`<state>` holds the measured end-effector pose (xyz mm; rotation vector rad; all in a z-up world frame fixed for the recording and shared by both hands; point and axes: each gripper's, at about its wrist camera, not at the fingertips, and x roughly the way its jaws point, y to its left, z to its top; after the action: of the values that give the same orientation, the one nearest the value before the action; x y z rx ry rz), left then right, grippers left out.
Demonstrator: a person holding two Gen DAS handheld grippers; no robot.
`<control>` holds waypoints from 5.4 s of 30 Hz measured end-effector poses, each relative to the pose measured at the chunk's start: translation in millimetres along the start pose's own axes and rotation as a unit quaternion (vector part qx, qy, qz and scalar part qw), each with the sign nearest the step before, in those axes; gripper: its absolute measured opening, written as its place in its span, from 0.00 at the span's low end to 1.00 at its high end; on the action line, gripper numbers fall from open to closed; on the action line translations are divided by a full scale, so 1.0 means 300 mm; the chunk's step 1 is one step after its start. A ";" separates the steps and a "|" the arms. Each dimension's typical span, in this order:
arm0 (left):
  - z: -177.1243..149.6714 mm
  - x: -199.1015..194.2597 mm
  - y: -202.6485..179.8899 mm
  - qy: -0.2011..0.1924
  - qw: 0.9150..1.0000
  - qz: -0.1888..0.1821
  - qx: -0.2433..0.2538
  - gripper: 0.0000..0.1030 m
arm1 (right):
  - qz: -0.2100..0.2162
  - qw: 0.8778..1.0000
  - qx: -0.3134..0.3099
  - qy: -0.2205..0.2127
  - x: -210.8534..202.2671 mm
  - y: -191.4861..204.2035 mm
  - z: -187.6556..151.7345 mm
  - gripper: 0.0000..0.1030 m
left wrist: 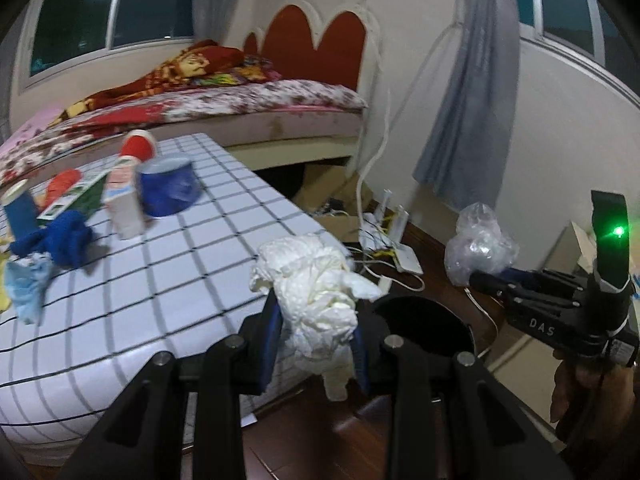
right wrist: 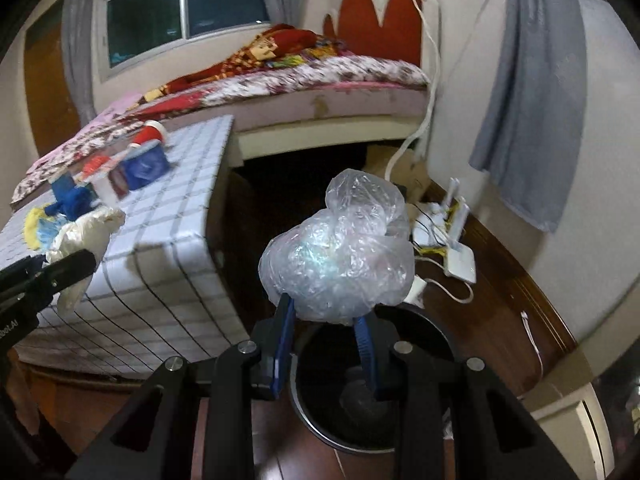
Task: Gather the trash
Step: 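Carry the plastic bag and tissue over the black bin and release both, then move both tools back toward the ottoman, then grasp the juice carton with the right tool while the left grasps the blue mask, then carry the carton and mask over the black bin and release both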
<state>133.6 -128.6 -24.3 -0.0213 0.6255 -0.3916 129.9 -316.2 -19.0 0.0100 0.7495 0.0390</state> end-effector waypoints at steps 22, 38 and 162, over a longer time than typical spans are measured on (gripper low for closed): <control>-0.124 0.390 -0.305 0.156 0.978 -0.129 0.057 0.32 | -0.023 0.993 0.012 0.111 0.180 -0.261 -0.243 0.31; -0.137 0.444 -0.288 0.169 0.983 -0.063 0.043 0.99 | -0.086 0.976 0.051 0.192 0.310 -0.406 -0.320 0.92; 0.079 -0.158 0.401 -0.028 0.991 0.098 -0.086 0.23 | 0.095 0.991 -0.076 -0.055 0.013 0.388 0.299 0.35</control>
<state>154.3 -2.2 5.4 -0.1335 0.5993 -0.1468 190.3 -199.2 46.6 -0.0609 0.6313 0.2759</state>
